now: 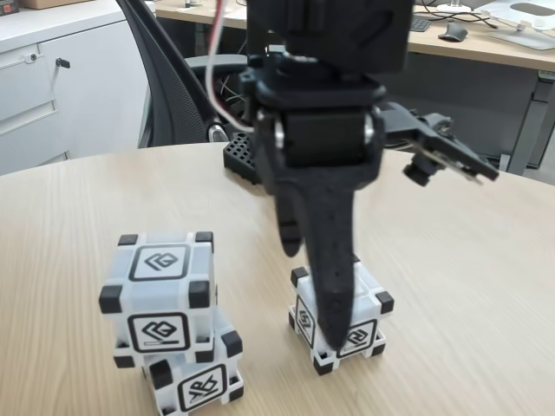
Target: Stack cubes from left to right.
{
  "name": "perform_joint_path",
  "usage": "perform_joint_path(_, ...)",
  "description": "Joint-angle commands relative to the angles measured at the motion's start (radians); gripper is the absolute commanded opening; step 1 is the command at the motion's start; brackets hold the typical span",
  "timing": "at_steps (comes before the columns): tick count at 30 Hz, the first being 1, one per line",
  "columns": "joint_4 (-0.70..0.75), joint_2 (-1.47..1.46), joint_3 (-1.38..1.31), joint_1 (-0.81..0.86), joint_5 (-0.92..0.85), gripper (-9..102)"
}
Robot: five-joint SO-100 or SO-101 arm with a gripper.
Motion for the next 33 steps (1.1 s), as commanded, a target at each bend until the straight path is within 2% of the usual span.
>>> perform_joint_path(1, 0.008, 0.011, -0.002, -0.043, 0.020, 41)
perform_joint_path(9, 0.169, 0.009, -0.002, -0.055, 0.058, 45)
perform_joint_path(33, 0.161, -0.149, -0.005, -0.078, 0.060, 46)
